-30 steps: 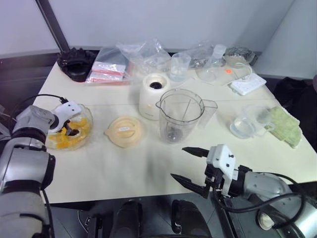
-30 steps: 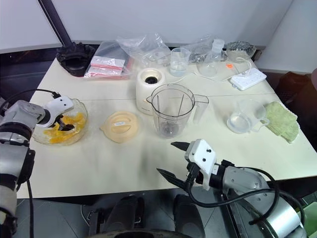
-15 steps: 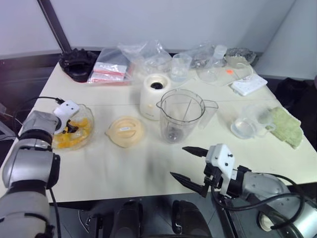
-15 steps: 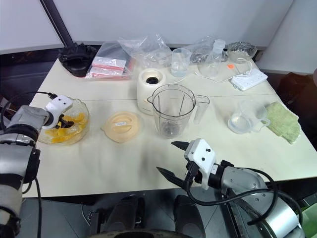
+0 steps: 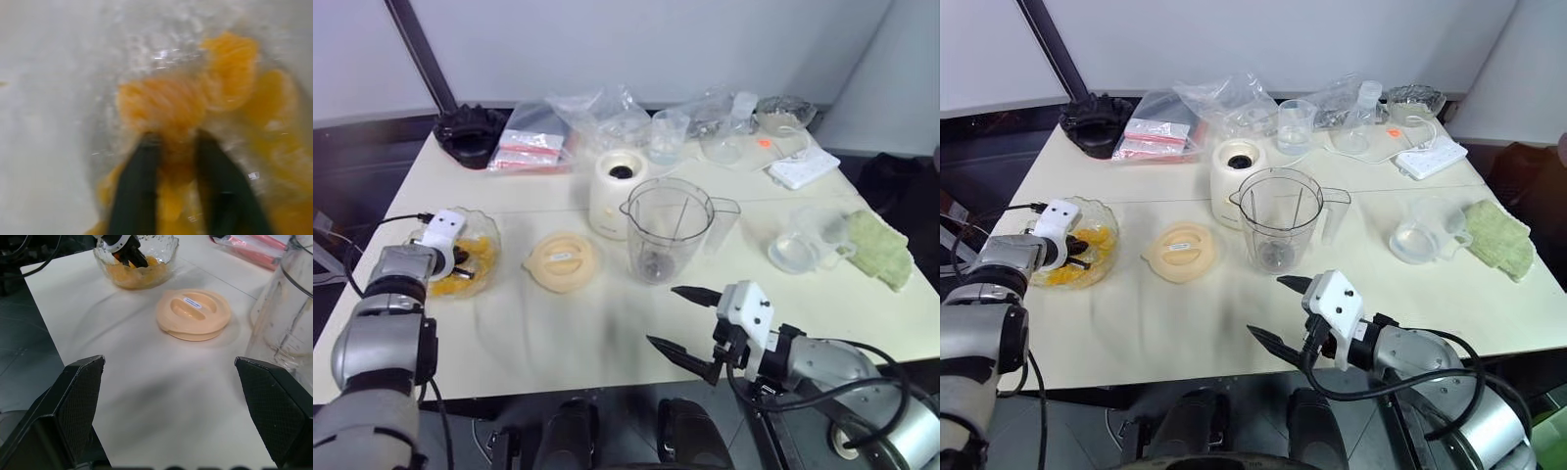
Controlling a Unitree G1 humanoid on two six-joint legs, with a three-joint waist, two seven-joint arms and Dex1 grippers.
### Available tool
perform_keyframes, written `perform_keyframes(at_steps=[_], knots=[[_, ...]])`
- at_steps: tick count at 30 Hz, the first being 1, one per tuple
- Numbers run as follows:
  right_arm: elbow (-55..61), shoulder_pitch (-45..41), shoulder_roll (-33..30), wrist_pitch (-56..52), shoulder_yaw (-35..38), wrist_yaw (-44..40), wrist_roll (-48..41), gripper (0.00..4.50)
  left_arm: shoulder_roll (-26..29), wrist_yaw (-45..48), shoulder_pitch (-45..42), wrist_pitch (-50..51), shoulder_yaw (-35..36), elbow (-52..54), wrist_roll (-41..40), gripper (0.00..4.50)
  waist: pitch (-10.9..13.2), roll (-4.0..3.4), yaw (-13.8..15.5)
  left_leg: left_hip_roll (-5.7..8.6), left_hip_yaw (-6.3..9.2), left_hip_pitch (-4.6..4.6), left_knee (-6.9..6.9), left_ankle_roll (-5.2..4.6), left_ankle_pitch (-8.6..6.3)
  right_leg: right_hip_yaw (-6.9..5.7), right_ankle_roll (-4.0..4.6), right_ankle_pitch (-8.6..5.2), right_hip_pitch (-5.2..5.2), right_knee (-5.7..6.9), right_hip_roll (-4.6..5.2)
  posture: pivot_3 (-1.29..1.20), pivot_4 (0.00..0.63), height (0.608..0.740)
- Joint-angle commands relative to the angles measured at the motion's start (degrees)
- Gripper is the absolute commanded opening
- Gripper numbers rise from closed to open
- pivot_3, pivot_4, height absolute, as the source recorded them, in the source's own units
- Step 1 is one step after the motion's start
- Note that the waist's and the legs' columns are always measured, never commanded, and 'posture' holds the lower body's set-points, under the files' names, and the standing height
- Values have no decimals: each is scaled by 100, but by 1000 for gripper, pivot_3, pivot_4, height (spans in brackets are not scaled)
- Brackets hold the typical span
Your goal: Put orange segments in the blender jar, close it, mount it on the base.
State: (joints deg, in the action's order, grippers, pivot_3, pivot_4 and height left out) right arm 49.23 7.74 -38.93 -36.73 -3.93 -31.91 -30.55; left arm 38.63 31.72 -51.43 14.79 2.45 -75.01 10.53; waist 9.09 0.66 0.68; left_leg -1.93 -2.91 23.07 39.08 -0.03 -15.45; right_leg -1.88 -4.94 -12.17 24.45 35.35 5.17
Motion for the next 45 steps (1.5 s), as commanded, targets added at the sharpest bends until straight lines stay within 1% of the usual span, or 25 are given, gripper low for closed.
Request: perform_keyframes(at_steps=[1, 6, 10, 15, 17, 21, 25, 26, 27, 28, 29, 31, 34, 40, 42, 45], knots=[[105, -6, 33, 106, 53, -22, -2, 4500, -30, -104, 282, 131, -33, -208, 34, 30, -2, -4, -4, -1, 0, -2, 0, 0, 0, 0, 0, 0, 0, 1, -2, 0, 150, 740], [219, 79, 25, 84, 100, -30, -93, 4500, 163, 269, 314, -71, -65, -91, 23, 30, -3, -6, -16, -9, 0, -6, -7, 1, -1, 0, 1, 0, 3, 2, -10, 0, 150, 740], [139, 212, -146, 307, 61, -205, 164, 4500, 430, 496, 224, -225, -83, 64, 28, 30, -1, -1, -41, -11, -3, 14, -9, 1, -1, 1, 12, 6, 21, -6, -10, 0, 150, 740], [-24, 180, -45, 415, -76, -232, 285, 4500, 725, 960, 40, -129, 38, 501, -197, 30, 31, 57, -34, -11, -6, 40, -11, 1, -1, 0, 21, 12, 46, -10, -12, 0, 150, 740], [-38, 176, -24, 427, -111, -257, 291, 4500, 830, 1287, 129, -1, 65, 831, -333, 30, 43, 78, -6, -13, -4, 45, -11, 1, -1, -1, 22, 12, 50, -11, -12, 0, 150, 740], [-147, 205, -46, 513, -60, -359, 306, 4500, 1075, 2020, 696, 427, 161, 1895, -708, 30, 46, 82, 0, -28, -4, 57, -13, 2, -2, 0, 24, 12, 59, -21, 1, 0, 150, 740], [-317, 354, -141, 749, 46, -567, 382, 4500, 1362, 2858, 1529, 1099, 502, 3286, -1396, 30, 46, 82, -7, -17, -6, 81, -12, 2, -2, 1, 25, 12, 79, -25, 23, 0, 150, 740], [-359, 391, -154, 819, 60, -615, 417, 4500, 1417, 3051, 1752, 993, 653, 3541, -1598, 30, 46, 82, -11, -14, -6, 90, -11, 2, -1, 1, 25, 12, 88, -25, 25, 0, 150, 740], [-410, 428, -160, 913, 67, -654, 471, 4500, 1515, 3339, 1959, 1188, 825, 3743, -1869, 30, 45, 83, -20, -12, -6, 94, -11, 2, -1, 1, 25, 12, 92, -25, 28, 0, 150, 740], [-476, 453, -184, 1054, 47, -699, 596, 4500, 1592, 3703, 2247, 917, 1086, 3976, -2173, 30, 46, 83, -18, -12, -7, 95, -11, 2, -1, 1, 25, 12, 93, -25, 30, 0, 150, 740], [-551, 464, -188, 1194, 14, -729, 727, 4500, 1671, 4054, 2370, 1056, 1375, 4119, -2549, 30, 46, 83, -20, -10, -6, 96, -12, 2, -1, 1, 25, 12, 93, -26, 30, 0, 150, 740], [-647, 457, -151, 1356, -55, -752, 885, 4500, 1777, 4432, 2441, 1217, 1718, 4208, -3013, 30, 47, 84, -8, -11, -4, 98, -12, 2, -1, -2, 25, 12, 98, -25, 33, 0, 150, 740], [-854, 270, -24, 1435, -155, -760, 974, 4500, 2030, 4755, 2308, 1552, 1779, 3962, -3251, 30, 49, 81, 10, -11, 5, 95, -7, 3, -1, -25, 25, 12, 97, -25, 37, 0, 150, 740], [-867, 230, 266, 1742, -287, -560, 1293, 4500, 2307, 5092, 1923, 1847, 1717, 3345, -3399, 30, 54, 71, 1, -4, -4, 96, -7, 3, -1, -33, 24, 11, 91, -24, 41, 0, 150, 740], [-782, 210, 289, 1753, -279, -560, 1322, 4500, 2386, 5146, 1842, 1620, 1564, 3099, -3202, 30, 53, 72, -4, 5, -15, 104, -7, 2, 0, -36, 23, 11, 94, -23, 37, 0, 150, 740], [-609, 171, 271, 1685, -246, -564, 1288, 4500, 2451, 5205, 1645, 1614, 1430, 2976, -3132, 30, 53, 73, -4, 6, -21, 107, -7, 2, 0, -37, 22, 11, 96, -22, 35, 0, 150, 740]])
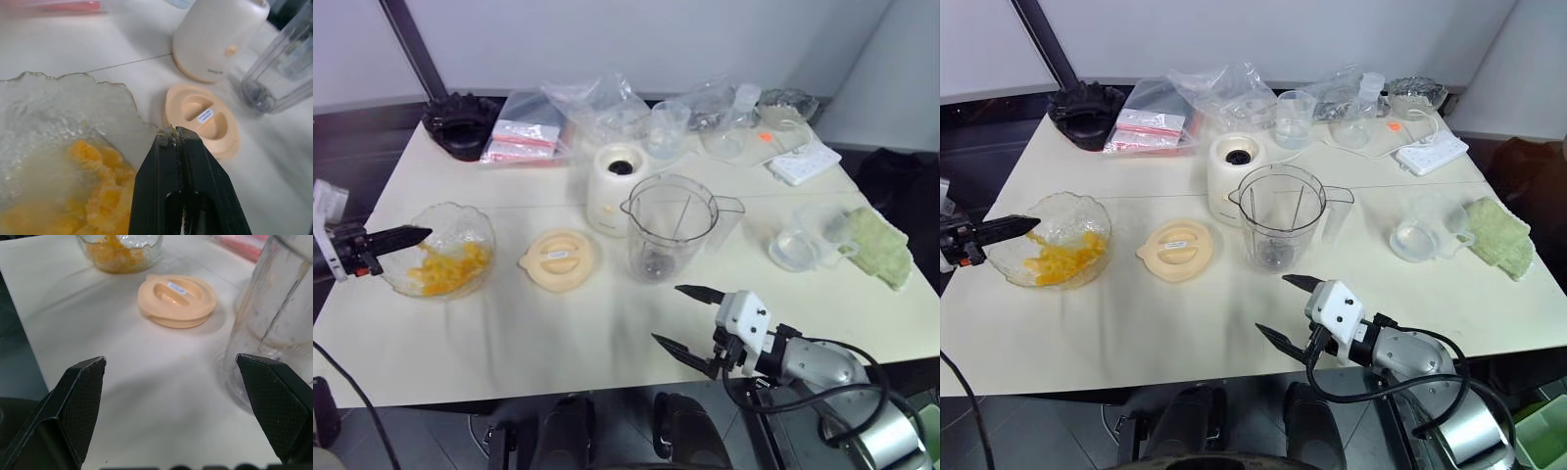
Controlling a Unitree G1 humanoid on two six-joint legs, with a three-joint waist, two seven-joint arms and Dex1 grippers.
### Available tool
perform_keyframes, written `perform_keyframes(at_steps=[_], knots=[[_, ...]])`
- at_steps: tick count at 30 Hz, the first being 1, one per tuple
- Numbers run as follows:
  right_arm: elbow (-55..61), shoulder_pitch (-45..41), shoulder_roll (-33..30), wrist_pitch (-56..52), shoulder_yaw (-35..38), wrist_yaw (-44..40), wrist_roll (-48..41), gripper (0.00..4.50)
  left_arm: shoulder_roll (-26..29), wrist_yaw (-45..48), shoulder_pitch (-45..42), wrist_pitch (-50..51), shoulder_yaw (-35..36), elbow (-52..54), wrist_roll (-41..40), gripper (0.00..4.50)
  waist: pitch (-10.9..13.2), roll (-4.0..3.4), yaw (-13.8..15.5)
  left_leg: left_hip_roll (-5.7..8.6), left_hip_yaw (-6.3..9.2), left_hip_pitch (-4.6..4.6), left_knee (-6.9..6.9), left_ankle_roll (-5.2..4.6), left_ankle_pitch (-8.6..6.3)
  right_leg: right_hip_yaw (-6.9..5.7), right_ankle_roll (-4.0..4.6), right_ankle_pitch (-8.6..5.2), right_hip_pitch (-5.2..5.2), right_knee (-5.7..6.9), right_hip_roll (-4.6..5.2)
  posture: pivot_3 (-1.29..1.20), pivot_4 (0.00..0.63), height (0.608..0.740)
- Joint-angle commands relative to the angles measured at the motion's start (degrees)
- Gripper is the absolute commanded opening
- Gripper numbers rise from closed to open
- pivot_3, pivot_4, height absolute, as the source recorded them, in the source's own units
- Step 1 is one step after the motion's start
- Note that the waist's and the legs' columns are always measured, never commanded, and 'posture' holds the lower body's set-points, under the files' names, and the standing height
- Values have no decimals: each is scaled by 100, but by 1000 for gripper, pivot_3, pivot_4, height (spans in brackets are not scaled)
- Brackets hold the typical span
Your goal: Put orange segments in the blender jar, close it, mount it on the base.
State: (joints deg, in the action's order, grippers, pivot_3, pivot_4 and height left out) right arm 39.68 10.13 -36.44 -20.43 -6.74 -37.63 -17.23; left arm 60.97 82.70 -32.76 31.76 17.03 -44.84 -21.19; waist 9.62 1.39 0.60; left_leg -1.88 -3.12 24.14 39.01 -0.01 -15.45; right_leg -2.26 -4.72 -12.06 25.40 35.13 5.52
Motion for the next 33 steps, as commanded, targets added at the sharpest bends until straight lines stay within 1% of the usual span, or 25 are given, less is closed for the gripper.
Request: perform_keyframes(at_steps=[1, 7, 9, 11, 12, 14, 16, 19, 23, 26, 30, 33], knots=[[405, -95, 24, 12, 50, 23, -60, 4500, 232, 120, -298, -53, -47, -52, 25, 30, 0, 0, 6, 0, 1, 0, 0, 0, 0, 0, 0, 0, 0, 2, 0, 0, 150, 740], [563, -301, 126, -222, 23, 154, -111, 4500, 298, 82, -545, -207, -199, -245, 171, 30, 0, 1, 10, -3, 8, -5, 7, 0, 1, -4, 0, 0, -4, 7, -1, 0, 150, 740], [556, -345, 170, -270, -16, 177, -87, 4500, 293, -86, -569, -504, -398, -320, 421, 30, 0, 1, 11, -4, 9, -4, 7, 0, 1, -4, 0, 0, -4, 7, -1, 0, 150, 740], [546, -375, 206, -305, -54, 193, -54, 4500, 310, 24, -438, -760, -653, -270, 642, 30, 0, 1, 9, -3, 8, -3, 7, 0, 1, -5, 0, 0, -4, 7, -1, 0, 150, 740], [546, -395, 229, -327, -85, 210, -37, 4500, 293, -1, -430, -820, -747, -294, 733, 269, 0, 1, 9, -3, 6, -2, 7, 0, 1, -5, 0, 0, -3, 7, -1, 0, 150, 740], [543, -418, 267, -346, -137, 249, -5, 4500, 254, -16, -369, -1031, -934, -333, 912, 897, 0, 1, 9, -3, 5, -1, 7, 0, 1, -5, 1, 0, -3, 6, -1, 0, 150, 740], [579, -439, 272, -367, -140, 275, 2, 4500, 228, -201, -276, -1438, -1137, -390, 1186, 1847, 0, 1, 9, -3, 6, -1, 7, 0, 1, -5, 1, 0, -2, 6, -1, 0, 150, 740], [754, -513, 193, -471, -135, 245, -25, 4500, 196, -342, -298, -1910, -1399, -576, 1515, 1847, 0, 1, 9, -5, 7, -2, 7, 0, 1, -5, 1, 0, -2, 7, 0, 0, 150, 740], [1030, -605, -154, -677, -184, 40, -7, 4500, 39, -672, -593, -2522, -1728, -977, 1951, 1847, 0, 2, 24, -6, 8, -1, 7, 0, 1, -5, 1, 0, -2, 7, 0, 0, 150, 740], [1129, -672, -286, -803, -166, 18, -37, 4500, -135, -878, -829, -2831, -1828, -1272, 2127, 1847, -4, 8, 30, -4, 10, 1, 7, 0, 1, -8, 1, 0, -4, 6, 1, 0, 150, 740], [1243, -803, -142, -984, -168, 211, -93, 4500, -437, -903, -1090, -2946, -1910, -1600, 2239, 1847, -5, 9, 17, -1, 7, 2, 10, 0, 1, -8, 0, 1, -5, 6, 1, 0, 150, 740], [1324, -692, -52, -1077, -237, 341, -53, 4500, -594, -792, -1217, -2862, -1900, -1762, 2249, 1847, -5, 10, 11, -1, 8, 2, 10, 0, 1, -8, -1, 2, -4, 8, -2, 0, 150, 740]])
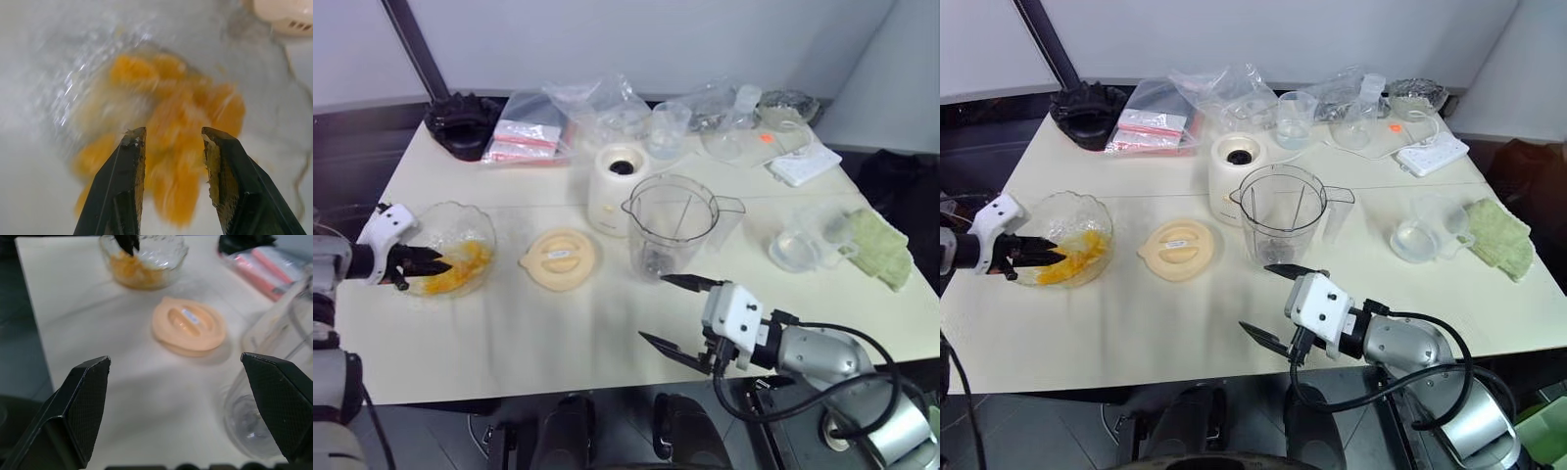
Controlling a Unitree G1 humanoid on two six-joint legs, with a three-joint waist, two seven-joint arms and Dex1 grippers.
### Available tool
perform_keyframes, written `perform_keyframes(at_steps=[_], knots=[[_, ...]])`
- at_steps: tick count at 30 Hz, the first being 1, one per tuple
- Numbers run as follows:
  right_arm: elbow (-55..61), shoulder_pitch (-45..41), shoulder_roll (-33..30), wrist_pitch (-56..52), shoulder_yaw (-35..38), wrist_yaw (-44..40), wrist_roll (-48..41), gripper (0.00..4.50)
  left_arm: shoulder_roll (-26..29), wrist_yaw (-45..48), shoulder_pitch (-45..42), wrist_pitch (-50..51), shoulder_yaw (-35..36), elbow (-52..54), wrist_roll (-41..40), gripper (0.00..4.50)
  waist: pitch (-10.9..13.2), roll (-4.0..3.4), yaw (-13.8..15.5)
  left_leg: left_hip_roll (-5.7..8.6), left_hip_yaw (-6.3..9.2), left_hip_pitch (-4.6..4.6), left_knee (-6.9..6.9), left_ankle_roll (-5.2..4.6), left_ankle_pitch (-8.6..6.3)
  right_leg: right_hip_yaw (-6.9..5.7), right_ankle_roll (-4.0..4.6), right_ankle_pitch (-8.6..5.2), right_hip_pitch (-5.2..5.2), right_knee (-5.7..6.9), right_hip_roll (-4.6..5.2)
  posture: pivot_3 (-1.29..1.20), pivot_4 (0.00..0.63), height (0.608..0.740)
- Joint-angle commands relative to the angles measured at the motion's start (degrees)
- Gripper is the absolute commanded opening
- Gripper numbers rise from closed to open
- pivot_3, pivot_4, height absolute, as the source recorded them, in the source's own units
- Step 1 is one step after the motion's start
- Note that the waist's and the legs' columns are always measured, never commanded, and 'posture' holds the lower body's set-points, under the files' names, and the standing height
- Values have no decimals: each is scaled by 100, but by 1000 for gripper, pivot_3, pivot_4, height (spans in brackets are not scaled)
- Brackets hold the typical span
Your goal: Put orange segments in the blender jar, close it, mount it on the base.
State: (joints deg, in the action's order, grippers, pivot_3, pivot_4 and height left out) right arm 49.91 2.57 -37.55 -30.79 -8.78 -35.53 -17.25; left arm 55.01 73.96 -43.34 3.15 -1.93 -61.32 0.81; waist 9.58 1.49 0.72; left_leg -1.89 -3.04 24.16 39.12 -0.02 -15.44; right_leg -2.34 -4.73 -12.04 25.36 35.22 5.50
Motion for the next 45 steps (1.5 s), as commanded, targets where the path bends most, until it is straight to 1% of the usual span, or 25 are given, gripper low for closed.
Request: perform_keyframes(at_steps=[1, 6, 11, 17, 20, 21, 22, 24, 27, 32, 34, 36, 37, 39, 45], knots=[[325, 113, 79, -65, -45, 163, -38, 4500, -8, 88, -185, -28, -27, -157, 86, 1847, 0, 0, -3, 0, 0, 0, 0, 0, 0, 0, 0, 0, 0, 1, -1, 0, 150, 740], [359, 217, 140, -90, -68, 274, -20, 4500, -100, 20, -221, -138, -134, -368, 259, 1847, 0, 2, 0, -2, 1, -1, 0, 0, 0, 0, -1, 0, 0, 4, -5, 0, 150, 740], [351, 204, 169, -99, -106, 340, 3, 4500, -252, -305, -214, -141, -107, -586, 322, 1847, -1, 2, 7, -3, 4, -6, 4, 0, 0, -1, 0, 0, -4, 8, -4, 0, 150, 740], [345, 100, 198, -165, -172, 413, -2, 4500, -587, -749, -118, -20, -69, -862, 346, 1847, -2, 1, 5, -1, 3, -7, 4, -1, 0, 0, -1, 1, -5, 10, -4, 0, 150, 740], [347, 105, 165, -189, -97, 404, -31, 4500, -655, -966, -51, -4, -63, -932, 382, 1071, -5, -4, 13, -1, 3, -23, 4, -1, 0, 0, -1, 0, -18, 13, -3, 0, 150, 740], [351, 110, 162, -196, -85, 404, -33, 4500, -656, -1004, -36, -21, -68, -939, 401, 625, -5, -4, 13, -1, 4, -30, 4, -1, 0, -1, -1, 0, -24, 15, -4, 0, 150, 740], [353, 117, 166, -203, -78, 408, -37, 4500, -647, -1033, -19, -41, -75, -943, 420, 61, -5, -4, 12, -2, 4, -41, 4, -1, 0, -1, -1, 0, -32, 16, -3, 0, 150, 740], [352, 136, 183, -202, -80, 418, -37, 4500, -617, -1113, 7, -92, -54, -943, 425, 19, -5, -5, 4, -6, 5, -69, 3, 0, 0, -1, -2, -2, -58, 15, -1, 0, 150, 740], [306, 122, 213, -179, -113, 421, -20, 4500, -544, -1124, 8, -169, 24, -920, 375, 19, -7, -10, 4, -23, 7, -77, 2, 1, -1, -1, -7, -6, -62, 14, 3, 0, 150, 740], [199, 68, 273, -116, -188, 418, 14, 4500, -310, -793, -203, -76, 333, -781, 104, 19, -6, -7, 0, -32, 6, -71, 1, 1, -1, -8, 1, -1, -53, 14, 2, 0, 150, 740], [166, 71, 304, -74, -236, 410, 40, 4500, -81, -270, -328, 123, 452, -618, -69, 19, 0, 5, -7, -31, 3, -61, -1, 1, -1, -9, 2, 0, -44, 13, 2, 0, 150, 740], [135, 70, 329, -27, -266, 396, 50, 4500, 139, 292, -447, 443, 547, -423, -240, 19, 0, 21, -15, -19, -3, -32, -1, 1, -1, -9, 2, 0, -17, 12, -4, 0, 150, 740], [111, 63, 333, 3, -281, 388, 60, 4500, 238, 509, -484, 576, 563, -327, -290, 19, 0, 21, -13, -18, -1, -12, -1, 1, 0, -10, 3, 0, 1, 13, -5, 0, 150, 740], [70, 52, 340, 66, -302, 376, 72, 4500, 430, 869, -522, 813, 577, -111, -387, 19, 0, 21, -8, -14, -1, -3, 0, 0, 0, -11, 3, 0, 6, 12, -5, 0, 150, 740], [-32, 28, 372, 206, -326, 361, 108, 4500, 805, 1409, -553, 1484, 732, 589, -707, 19, 1, 20, 3, -12, 2, -2, 1, 0, 0, -11, 3, -1, 2, 6, -2, 0, 150, 740]])
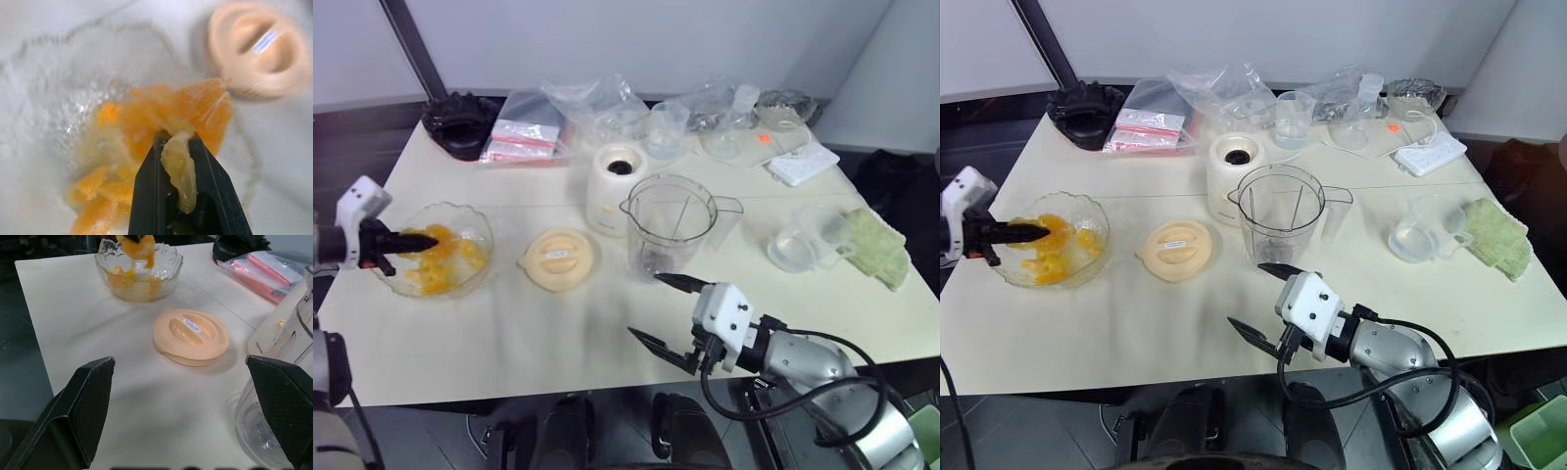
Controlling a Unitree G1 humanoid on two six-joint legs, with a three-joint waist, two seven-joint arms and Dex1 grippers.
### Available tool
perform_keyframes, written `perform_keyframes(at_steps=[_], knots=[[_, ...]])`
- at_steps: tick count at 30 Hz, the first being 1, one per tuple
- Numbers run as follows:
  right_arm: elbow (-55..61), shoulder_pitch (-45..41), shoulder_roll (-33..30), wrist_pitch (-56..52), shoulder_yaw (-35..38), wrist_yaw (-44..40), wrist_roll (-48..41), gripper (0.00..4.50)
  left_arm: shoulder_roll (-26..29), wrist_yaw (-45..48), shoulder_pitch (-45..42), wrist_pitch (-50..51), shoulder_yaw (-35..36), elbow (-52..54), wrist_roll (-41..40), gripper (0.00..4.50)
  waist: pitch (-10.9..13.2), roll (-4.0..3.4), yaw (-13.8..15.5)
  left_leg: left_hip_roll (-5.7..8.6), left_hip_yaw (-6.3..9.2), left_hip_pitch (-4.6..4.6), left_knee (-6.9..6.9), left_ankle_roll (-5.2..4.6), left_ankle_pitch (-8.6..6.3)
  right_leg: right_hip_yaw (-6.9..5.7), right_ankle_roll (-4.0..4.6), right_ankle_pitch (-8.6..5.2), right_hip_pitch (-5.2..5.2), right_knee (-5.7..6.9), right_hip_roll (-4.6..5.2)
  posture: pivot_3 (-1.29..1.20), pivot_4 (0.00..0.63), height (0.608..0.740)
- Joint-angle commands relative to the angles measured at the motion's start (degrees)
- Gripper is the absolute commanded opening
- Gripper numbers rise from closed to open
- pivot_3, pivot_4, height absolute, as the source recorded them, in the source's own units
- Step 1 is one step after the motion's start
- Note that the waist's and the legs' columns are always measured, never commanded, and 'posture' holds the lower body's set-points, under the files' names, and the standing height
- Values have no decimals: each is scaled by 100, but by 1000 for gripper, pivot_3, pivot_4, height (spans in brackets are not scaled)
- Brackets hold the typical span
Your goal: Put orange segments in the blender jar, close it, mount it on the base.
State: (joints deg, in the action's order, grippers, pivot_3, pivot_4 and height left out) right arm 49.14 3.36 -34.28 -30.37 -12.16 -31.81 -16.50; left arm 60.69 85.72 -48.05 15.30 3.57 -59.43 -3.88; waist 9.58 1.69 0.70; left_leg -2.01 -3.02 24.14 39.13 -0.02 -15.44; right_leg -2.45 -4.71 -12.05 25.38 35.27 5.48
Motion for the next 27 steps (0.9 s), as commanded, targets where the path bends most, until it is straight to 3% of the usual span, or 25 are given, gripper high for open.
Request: perform_keyframes(at_steps=[1, 18, 23, 27], knots=[[18, -46, 46, 190, 12, -20, 43, 4500, 290, 261, -92, 355, 220, 521, -291, 19, 1, 4, 5, 0, 2, 0, 1, 0, 0, 0, 0, 0, -1, 0, 0, 0, 150, 740], [-186, -75, -70, 305, 278, -115, 65, 4500, 269, 163, -207, 1158, 447, 1304, -892, 19, 2, 7, 2, 3, 4, 0, 1, 0, 1, 0, -1, 0, -1, 4, -3, 0, 150, 740], [-168, 45, -117, 104, 1040, -30, -161, 4500, 19, 241, -920, 1622, 420, 1609, -1225, 19, 11, 24, 38, 8, 10, 1, 6, 3, 3, 0, -1, 0, -8, 4, -3, 0, 150, 740], [-78, 312, -264, 5, 1564, -60, -170, 4500, -484, 349, -1740, 1889, 192, 1790, -1357, 19, 11, 27, 29, 18, 13, 1, 12, 4, 4, 3, -2, 0, -19, 1, -2, 0, 150, 740]])
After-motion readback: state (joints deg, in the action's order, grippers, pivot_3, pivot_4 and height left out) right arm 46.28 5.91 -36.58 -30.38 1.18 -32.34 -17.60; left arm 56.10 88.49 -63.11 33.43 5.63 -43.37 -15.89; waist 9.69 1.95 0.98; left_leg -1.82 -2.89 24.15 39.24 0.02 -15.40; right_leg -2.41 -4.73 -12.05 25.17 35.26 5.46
